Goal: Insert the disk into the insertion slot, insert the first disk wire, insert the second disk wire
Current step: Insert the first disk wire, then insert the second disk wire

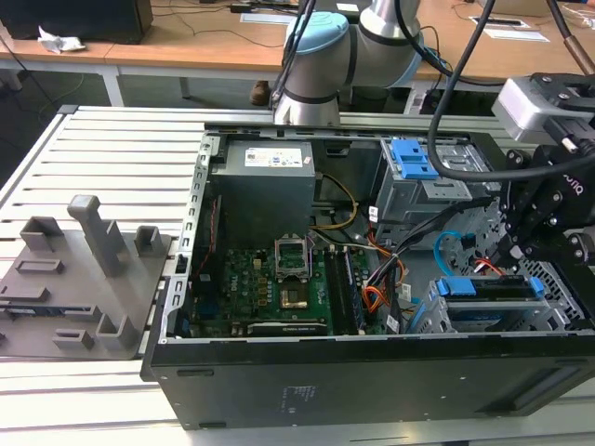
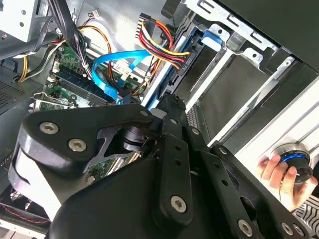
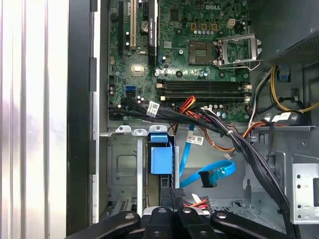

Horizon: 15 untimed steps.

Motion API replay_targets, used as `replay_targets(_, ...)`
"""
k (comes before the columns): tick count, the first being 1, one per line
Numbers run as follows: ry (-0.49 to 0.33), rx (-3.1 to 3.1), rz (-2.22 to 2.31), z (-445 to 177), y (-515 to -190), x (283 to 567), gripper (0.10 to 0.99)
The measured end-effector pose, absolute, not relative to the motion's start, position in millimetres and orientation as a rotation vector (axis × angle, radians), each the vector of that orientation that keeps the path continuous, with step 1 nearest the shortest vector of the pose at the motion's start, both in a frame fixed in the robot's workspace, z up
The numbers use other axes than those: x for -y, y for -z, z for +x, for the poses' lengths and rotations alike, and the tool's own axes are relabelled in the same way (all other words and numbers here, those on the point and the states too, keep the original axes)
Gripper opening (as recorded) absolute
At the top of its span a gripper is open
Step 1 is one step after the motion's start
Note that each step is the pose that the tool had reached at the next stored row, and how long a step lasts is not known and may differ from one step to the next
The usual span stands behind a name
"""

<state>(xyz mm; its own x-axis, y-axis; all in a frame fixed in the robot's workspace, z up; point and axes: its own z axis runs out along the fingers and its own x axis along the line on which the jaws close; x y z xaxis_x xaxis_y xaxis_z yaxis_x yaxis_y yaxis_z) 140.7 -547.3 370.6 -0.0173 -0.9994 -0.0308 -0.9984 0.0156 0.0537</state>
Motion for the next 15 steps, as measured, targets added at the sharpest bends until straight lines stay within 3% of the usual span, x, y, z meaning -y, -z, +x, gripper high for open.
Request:
replay_targets(13,0.094,2.228,2.191,140.4,-370.5,547.3,0.114)
replay_targets(14,0.094,2.228,2.191,140.4,-370.5,547.3,0.173)
replay_targets(15,0.094,2.228,2.191,140.4,-370.5,547.3,0.294)
